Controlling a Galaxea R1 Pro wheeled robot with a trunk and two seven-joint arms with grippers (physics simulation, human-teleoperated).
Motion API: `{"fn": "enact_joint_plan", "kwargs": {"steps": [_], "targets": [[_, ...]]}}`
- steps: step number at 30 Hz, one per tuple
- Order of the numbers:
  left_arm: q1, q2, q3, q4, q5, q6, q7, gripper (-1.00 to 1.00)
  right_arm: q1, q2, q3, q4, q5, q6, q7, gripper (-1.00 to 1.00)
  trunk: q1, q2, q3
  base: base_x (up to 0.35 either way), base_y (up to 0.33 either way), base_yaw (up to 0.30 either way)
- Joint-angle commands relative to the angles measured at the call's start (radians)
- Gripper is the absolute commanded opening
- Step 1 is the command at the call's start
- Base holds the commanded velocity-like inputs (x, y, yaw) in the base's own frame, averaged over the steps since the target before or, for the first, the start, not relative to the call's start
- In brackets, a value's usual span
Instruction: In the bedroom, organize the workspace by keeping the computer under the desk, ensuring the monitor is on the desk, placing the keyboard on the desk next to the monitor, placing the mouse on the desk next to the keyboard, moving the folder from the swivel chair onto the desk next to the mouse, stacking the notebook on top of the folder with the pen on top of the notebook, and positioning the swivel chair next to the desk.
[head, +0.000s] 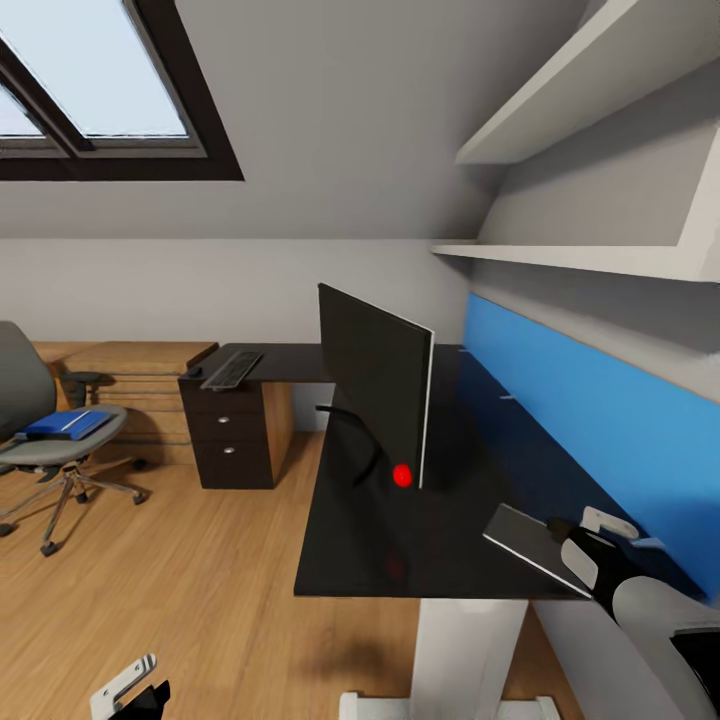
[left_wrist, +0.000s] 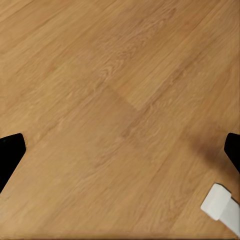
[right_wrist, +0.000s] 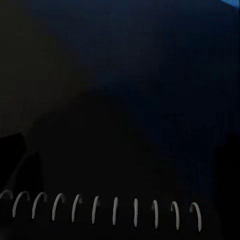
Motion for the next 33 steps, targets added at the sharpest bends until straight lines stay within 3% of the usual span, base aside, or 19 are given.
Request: {"fn": "enact_joint_plan", "kwargs": {"steps": [1, 33], "targets": [[-0.001, 0.002, -0.007, -0.002, 0.008, -0.004, 0.007, 1.0, 0.0, 0.0, 0.007, 0.05, -0.016, -0.002, -0.004, 1.0, 0.0, -0.001, -0.001, -0.146, 0.0, 0.0], [-0.001, 0.002, -0.007, -0.002, 0.01, -0.004, 0.007, 1.0, 0.0, 0.0, 0.007, 0.05, -0.014, -0.004, -0.004, 1.0, 0.0, -0.001, -0.001, -0.059, 0.0, 0.0]]}}
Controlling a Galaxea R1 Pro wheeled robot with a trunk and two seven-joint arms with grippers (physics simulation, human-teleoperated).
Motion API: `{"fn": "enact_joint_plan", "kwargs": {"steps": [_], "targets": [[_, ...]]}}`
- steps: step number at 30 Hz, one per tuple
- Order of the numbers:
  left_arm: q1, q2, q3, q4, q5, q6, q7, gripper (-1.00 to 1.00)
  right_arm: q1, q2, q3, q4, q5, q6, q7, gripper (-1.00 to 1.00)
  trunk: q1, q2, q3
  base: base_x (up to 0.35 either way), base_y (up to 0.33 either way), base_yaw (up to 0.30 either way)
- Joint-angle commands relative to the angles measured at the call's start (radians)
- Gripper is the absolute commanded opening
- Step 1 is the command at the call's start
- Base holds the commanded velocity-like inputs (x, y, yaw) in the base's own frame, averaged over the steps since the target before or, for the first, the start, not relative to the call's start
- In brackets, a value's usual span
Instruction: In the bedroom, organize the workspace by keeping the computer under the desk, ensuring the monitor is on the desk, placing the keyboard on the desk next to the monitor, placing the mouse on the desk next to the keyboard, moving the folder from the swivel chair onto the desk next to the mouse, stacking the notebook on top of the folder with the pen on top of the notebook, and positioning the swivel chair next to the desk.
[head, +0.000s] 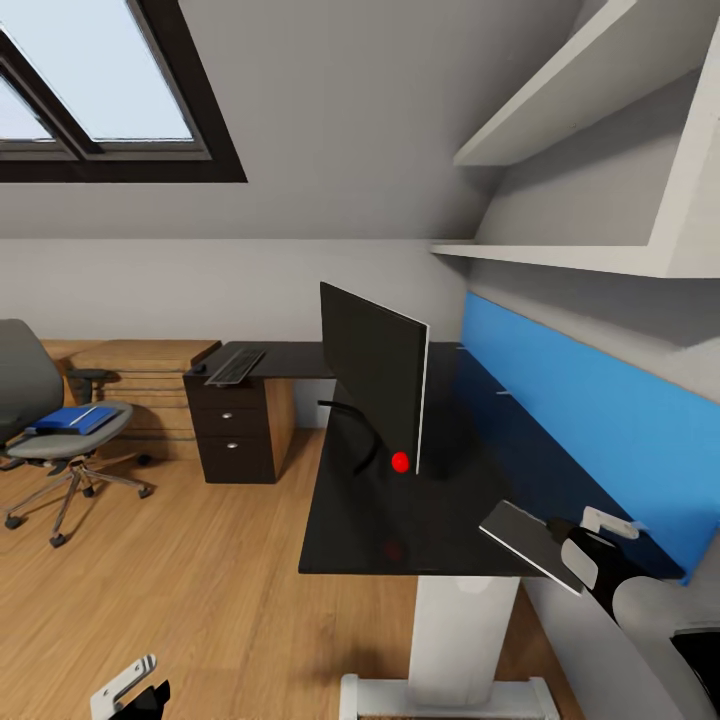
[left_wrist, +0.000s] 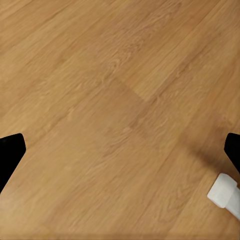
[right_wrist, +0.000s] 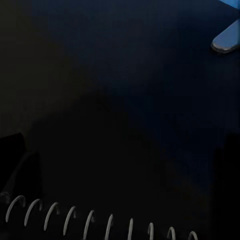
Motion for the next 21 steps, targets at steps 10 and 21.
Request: {"fn": "enact_joint_plan", "kwargs": {"steps": [10, 21], "targets": [[-0.001, 0.002, -0.006, -0.002, 0.008, -0.004, 0.007, 1.0, 0.0, 0.0, 0.009, 0.049, -0.019, -0.003, -0.004, 1.0, 0.0, -0.001, -0.001, -0.006, 0.0, 0.0], [-0.001, 0.002, -0.006, -0.002, 0.008, -0.004, 0.007, 1.0, 0.0, 0.0, 0.009, 0.049, -0.019, -0.003, -0.004, 1.0, 0.0, -0.001, -0.001, -0.163, 0.0, 0.0]]}}
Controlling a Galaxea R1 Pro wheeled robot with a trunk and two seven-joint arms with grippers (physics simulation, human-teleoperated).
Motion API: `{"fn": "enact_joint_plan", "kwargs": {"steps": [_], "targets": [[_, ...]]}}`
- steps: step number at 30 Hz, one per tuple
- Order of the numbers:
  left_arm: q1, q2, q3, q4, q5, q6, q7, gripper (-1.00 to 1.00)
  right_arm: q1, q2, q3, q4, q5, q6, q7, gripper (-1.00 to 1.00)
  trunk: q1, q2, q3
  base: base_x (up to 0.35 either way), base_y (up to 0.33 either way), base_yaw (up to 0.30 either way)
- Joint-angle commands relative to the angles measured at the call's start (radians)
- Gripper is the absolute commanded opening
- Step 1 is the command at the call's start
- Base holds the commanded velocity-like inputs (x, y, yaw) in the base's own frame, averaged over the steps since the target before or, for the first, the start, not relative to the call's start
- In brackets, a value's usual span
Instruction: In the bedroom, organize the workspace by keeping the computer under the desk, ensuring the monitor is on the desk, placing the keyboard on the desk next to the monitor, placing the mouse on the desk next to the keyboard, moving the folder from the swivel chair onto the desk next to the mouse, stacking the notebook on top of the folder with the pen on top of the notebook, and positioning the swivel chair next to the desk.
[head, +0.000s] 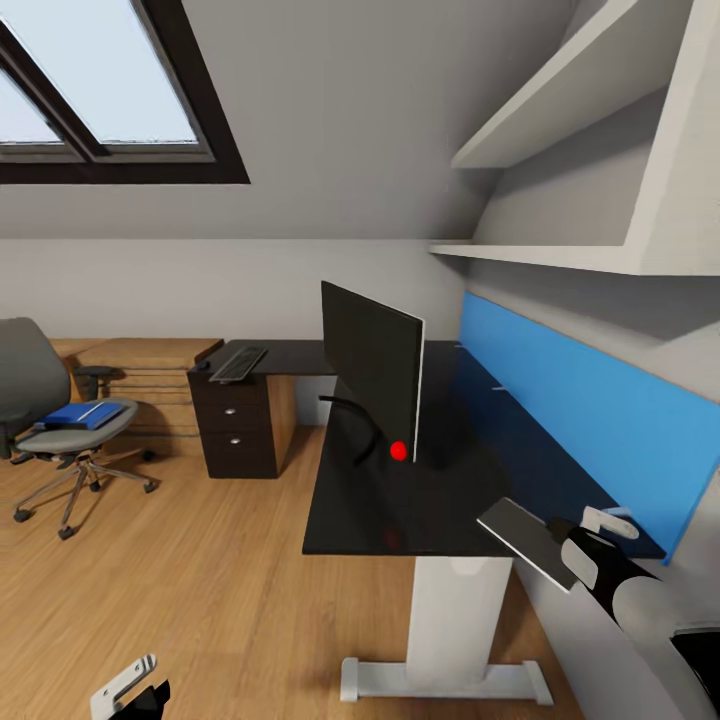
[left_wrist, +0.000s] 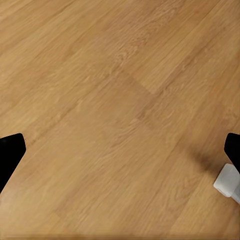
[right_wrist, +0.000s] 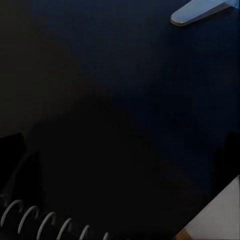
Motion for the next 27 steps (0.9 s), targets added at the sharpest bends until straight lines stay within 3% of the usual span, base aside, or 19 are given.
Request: {"fn": "enact_joint_plan", "kwargs": {"steps": [1, 17, 21, 23, 27], "targets": [[-0.001, 0.002, -0.007, -0.002, 0.008, -0.004, 0.007, 1.0, 0.0, 0.0, 0.007, 0.049, -0.017, -0.003, -0.004, 1.0, 0.0, -0.001, -0.001, -0.036, 0.0, 0.0], [-0.001, 0.002, -0.007, -0.002, 0.008, -0.004, 0.007, 1.0, 0.001, 0.001, 0.007, 0.049, -0.017, -0.01, -0.004, 1.0, 0.0, -0.001, -0.001, -0.007, 0.0, 0.0], [-0.001, 0.002, -0.007, -0.002, 0.008, -0.004, 0.007, 1.0, 0.002, 0.001, 0.008, 0.049, -0.019, -0.061, -0.004, 1.0, 0.0, -0.001, -0.001, 0.0, 0.0, 0.0], [-0.001, 0.002, -0.007, -0.002, 0.008, -0.004, 0.007, 1.0, 0.003, 0.001, 0.008, 0.048, -0.021, -0.131, -0.004, 1.0, 0.0, -0.001, -0.001, 0.0, 0.0, 0.0], [-0.001, 0.002, -0.007, -0.002, 0.008, -0.004, 0.007, 1.0, 0.003, 0.001, 0.008, 0.047, -0.022, -0.147, -0.004, 1.0, 0.0, -0.001, -0.001, 0.0, 0.0, 0.0]]}}
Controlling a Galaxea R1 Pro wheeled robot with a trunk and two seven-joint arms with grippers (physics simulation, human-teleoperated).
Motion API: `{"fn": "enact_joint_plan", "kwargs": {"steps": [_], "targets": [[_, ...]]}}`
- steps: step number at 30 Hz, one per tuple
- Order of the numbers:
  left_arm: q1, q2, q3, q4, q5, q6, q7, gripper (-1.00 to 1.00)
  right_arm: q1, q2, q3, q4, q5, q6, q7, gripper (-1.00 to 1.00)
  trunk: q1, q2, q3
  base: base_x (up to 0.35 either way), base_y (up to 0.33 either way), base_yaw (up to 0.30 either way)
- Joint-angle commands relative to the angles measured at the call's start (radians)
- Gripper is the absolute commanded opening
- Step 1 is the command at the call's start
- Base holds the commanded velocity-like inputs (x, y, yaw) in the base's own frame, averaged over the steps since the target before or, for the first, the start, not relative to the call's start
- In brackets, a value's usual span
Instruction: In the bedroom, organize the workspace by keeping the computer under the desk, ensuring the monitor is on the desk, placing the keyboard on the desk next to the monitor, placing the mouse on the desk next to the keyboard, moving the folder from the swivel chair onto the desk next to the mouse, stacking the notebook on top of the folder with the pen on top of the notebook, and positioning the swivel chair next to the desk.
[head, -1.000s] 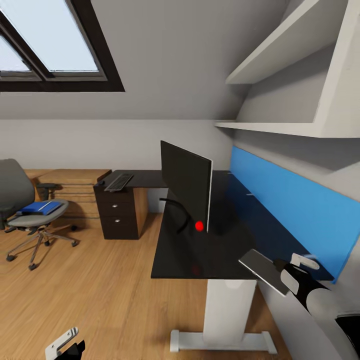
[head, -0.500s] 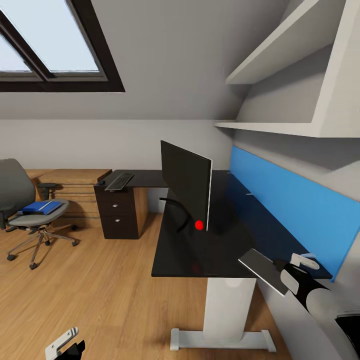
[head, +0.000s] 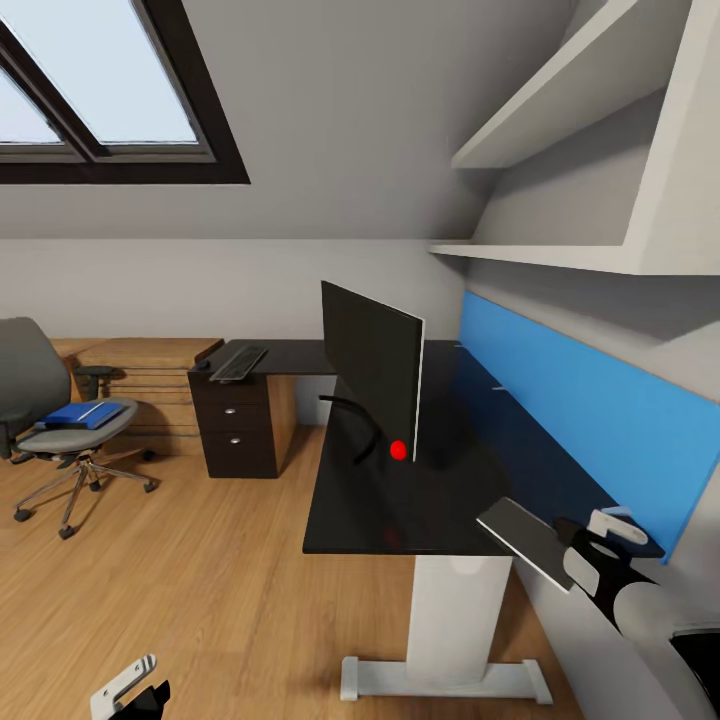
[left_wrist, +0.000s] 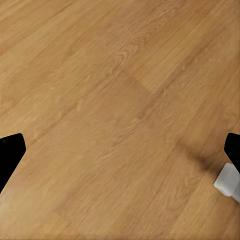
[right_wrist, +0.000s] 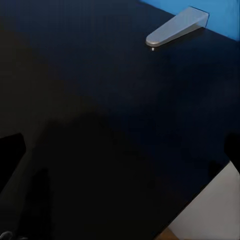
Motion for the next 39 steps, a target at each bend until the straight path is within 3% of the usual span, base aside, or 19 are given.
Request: {"fn": "enact_joint_plan", "kwargs": {"steps": [1, 11, 20, 27, 32, 36, 37, 38, 39], "targets": [[-0.001, 0.002, -0.007, -0.002, 0.008, -0.004, 0.007, 1.0, -0.001, 0.0, 0.008, -0.001, -0.01, -0.006, -0.003, 1.0, 0.0, -0.001, -0.001, 0.0, 0.0, 0.0], [-0.001, 0.0, -0.008, -0.001, 0.009, -0.004, 0.007, 1.0, 0.001, 0.011, 0.008, -0.005, -0.011, -0.063, -0.006, 1.0, 0.0, -0.001, -0.001, 0.0, 0.0, 0.0], [-0.002, 0.0, -0.009, 0.0, 0.01, -0.004, 0.007, 1.0, 0.001, 0.019, 0.007, -0.018, -0.011, -0.067, -0.007, 1.0, 0.0, -0.001, -0.001, 0.0, 0.0, 0.0], [-0.001, 0.0, -0.01, 0.0, 0.01, -0.004, 0.007, 1.0, 0.008, 0.018, 0.004, -0.08, -0.011, -0.061, -0.005, 1.0, 0.0, -0.001, -0.001, 0.0, 0.0, 0.0], [-0.001, 0.0, -0.01, 0.0, 0.01, -0.004, 0.007, 1.0, 0.057, 0.01, 0.001, -0.204, -0.02, -0.004, -0.005, 1.0, 0.0, -0.001, -0.001, 0.0, 0.0, 0.0], [-0.001, 0.0, -0.01, 0.0, 0.01, -0.004, 0.007, 1.0, 0.138, -0.01, -0.001, -0.39, -0.055, 0.124, -0.007, 1.0, 0.0, -0.001, -0.001, 0.0, 0.0, 0.0], [-0.001, 0.0, -0.01, 0.0, 0.01, -0.004, 0.007, 1.0, 0.168, -0.018, -0.002, -0.454, -0.069, 0.162, -0.009, 1.0, 0.0, -0.001, -0.001, 0.0, 0.0, 0.0], [-0.001, 0.0, -0.01, 0.0, 0.01, -0.004, 0.007, 1.0, 0.237, -0.036, -0.006, -0.593, -0.102, 0.234, -0.018, 1.0, 0.0, -0.001, -0.001, 0.0, 0.0, 0.0], [-0.001, 0.0, -0.01, 0.0, 0.01, -0.004, 0.007, 1.0, 0.353, -0.057, -0.023, -0.801, -0.147, 0.317, -0.058, 1.0, 0.0, -0.001, -0.001, 0.0, 0.0, 0.0]]}}
